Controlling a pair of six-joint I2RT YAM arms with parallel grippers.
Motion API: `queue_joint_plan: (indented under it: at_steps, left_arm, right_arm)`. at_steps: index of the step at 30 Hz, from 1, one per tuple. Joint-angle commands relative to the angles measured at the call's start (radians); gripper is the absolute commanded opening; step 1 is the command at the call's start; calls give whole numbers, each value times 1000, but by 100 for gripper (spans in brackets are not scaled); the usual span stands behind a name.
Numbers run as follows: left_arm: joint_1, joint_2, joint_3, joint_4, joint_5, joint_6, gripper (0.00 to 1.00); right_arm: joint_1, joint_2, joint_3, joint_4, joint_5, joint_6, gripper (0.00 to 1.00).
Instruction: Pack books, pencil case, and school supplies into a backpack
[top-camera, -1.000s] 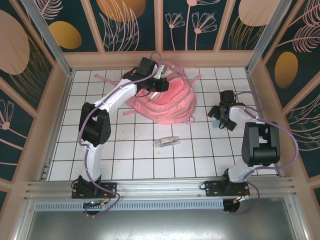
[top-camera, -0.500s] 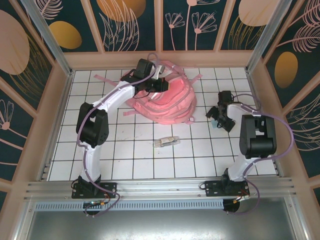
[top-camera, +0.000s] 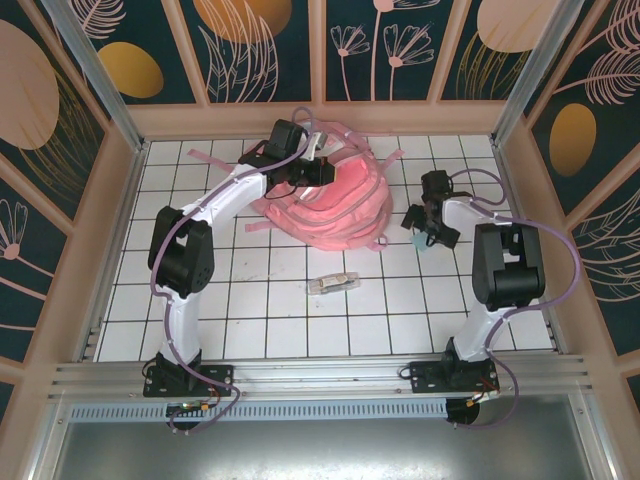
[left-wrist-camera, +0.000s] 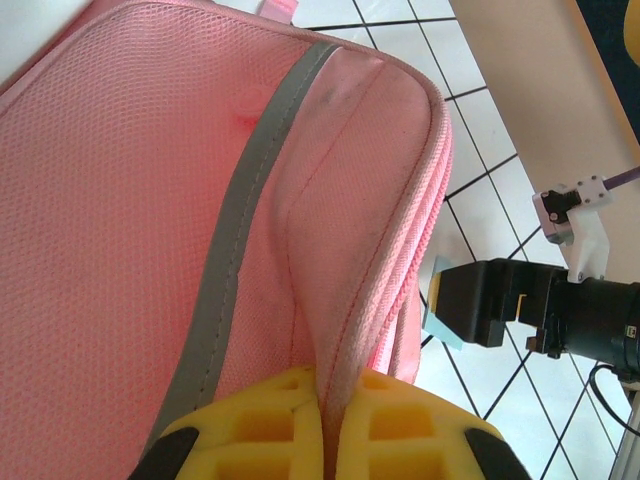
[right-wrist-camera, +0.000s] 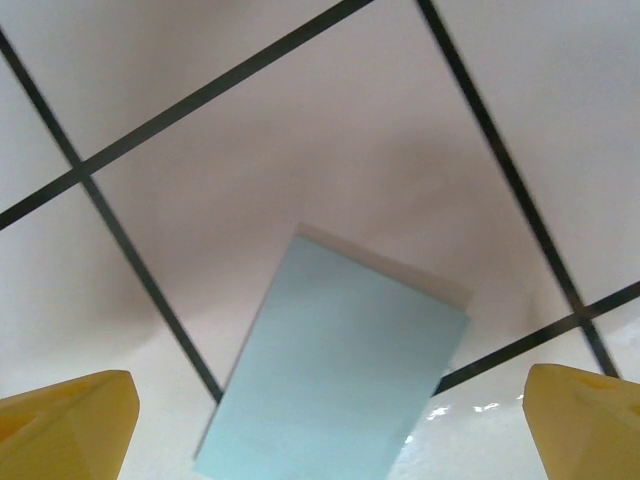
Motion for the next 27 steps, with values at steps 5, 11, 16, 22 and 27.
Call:
queue_joint_plan:
  at_steps: [5, 11, 16, 22, 27]
  left_arm:
    - [4, -99, -37, 66, 19, -3, 0]
    - [8, -118, -59, 72, -7, 0, 0]
    - [11, -111, -42, 84, 11, -9, 0]
    - [11, -94, -15, 92, 33, -21, 0]
    - [13, -93, -12, 94, 30, -25, 0]
  right_arm:
    - [-10, 55, 77, -49, -27, -9, 88]
    - [3, 103, 45, -5, -65, 53, 87]
    - [-3, 112, -11, 53, -88, 72, 81]
    - [-9, 122, -33, 76, -107, 80, 60]
    - [-10, 111, -46, 69, -77, 66, 48]
